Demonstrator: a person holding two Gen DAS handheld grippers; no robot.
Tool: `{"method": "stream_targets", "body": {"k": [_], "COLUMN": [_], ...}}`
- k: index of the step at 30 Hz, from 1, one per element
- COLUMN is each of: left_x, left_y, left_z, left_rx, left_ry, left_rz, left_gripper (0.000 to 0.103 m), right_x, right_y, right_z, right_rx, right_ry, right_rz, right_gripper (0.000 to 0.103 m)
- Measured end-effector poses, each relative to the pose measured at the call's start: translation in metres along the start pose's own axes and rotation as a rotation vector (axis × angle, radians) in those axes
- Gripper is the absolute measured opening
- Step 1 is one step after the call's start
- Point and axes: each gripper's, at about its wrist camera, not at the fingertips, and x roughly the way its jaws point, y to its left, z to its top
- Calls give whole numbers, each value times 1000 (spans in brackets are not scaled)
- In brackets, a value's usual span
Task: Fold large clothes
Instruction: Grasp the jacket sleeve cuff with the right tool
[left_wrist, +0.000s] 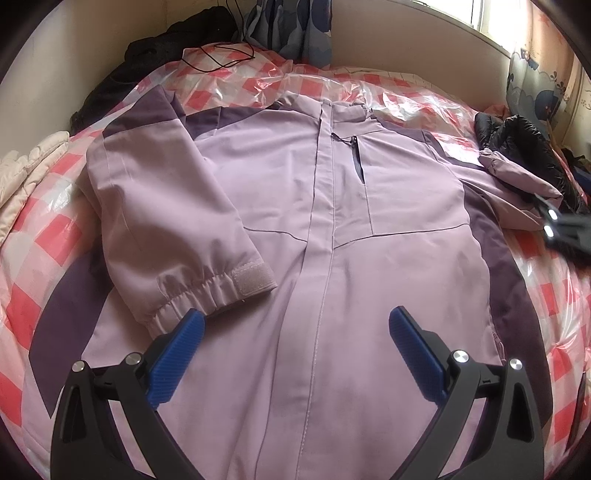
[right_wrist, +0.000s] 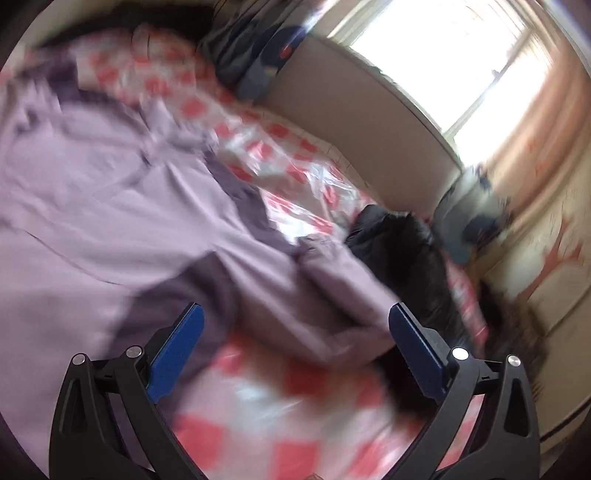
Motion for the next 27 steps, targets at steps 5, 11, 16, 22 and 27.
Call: {"method": "stream_targets", "body": {"k": [5,11,16,22,27], "left_x": [9,16,20,18,15], "left_y": [-1,1,1,2,3], "left_z": [0,-1,-1,-1,0], "left_rx": [5,2,4,-5,-1], "left_ry": [21,37,46,36,40], "left_rz": [4,8,11,8,1], "left_gripper": [96,96,96,96,96], "right_x": [117,200,172,103,104], "right_y": [-18,-60,-166,-284,-271], "right_z": [23,11,-15,-187,-342], "right_rx": [-186,-46,535,1516,2036], "right_ry": [230,445,278,-56,102], "right_rz": [-102,13,186,452,475], "right_gripper": [97,32,17,21,41]}}
